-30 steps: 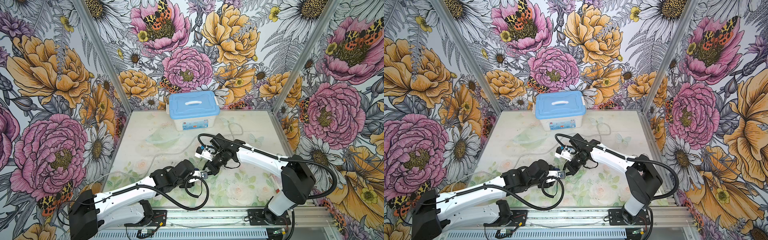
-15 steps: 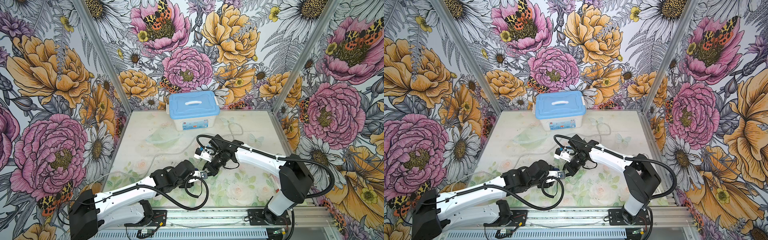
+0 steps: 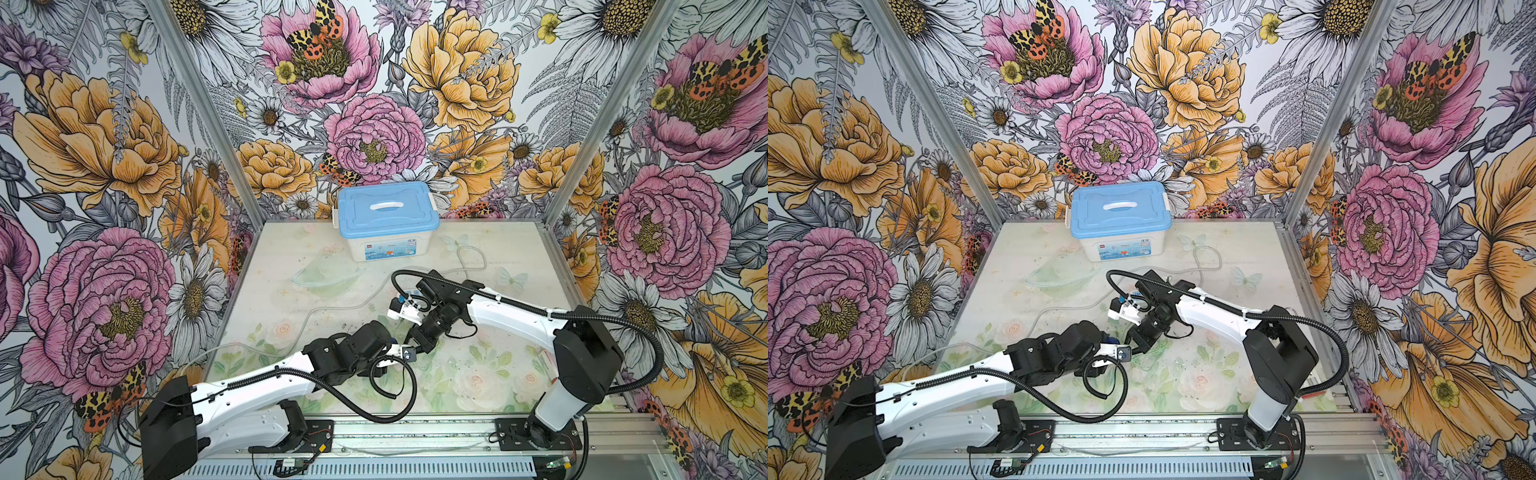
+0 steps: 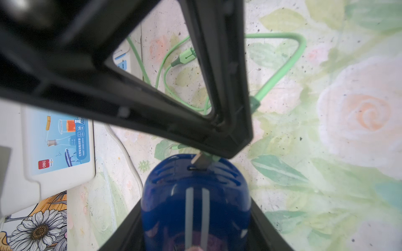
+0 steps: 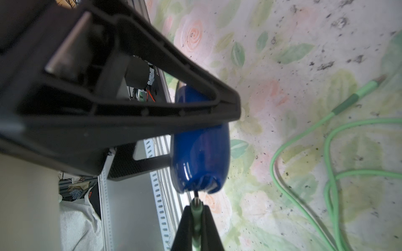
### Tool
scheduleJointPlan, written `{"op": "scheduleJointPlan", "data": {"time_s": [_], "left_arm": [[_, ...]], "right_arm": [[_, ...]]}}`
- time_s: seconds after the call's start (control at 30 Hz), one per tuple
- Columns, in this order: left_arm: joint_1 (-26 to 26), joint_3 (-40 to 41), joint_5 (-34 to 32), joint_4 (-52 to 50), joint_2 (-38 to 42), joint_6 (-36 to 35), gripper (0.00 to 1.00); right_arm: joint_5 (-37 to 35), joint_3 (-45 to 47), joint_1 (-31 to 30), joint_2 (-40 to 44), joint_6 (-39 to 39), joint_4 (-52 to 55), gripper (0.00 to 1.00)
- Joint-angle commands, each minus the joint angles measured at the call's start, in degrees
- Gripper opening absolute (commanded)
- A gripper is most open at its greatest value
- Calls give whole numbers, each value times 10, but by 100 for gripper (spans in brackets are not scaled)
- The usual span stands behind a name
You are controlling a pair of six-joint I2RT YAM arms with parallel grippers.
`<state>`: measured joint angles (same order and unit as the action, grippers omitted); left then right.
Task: Charge the electric shaver
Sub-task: Insert the charging cable into the electric shaver.
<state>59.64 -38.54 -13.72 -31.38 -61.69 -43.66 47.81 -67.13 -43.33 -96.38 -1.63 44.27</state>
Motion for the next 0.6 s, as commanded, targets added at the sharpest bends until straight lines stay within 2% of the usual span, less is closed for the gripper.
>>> {"op": "scheduleJointPlan", "data": {"time_s": [0.0, 0.57], "left_arm": [[17, -42, 39, 52, -5, -30, 0], [86, -85, 85, 28, -44, -128, 0]], "right_arm": [[11, -20, -7, -14, -13, -19, 0], [0, -26, -7, -12, -30, -1, 0]]}}
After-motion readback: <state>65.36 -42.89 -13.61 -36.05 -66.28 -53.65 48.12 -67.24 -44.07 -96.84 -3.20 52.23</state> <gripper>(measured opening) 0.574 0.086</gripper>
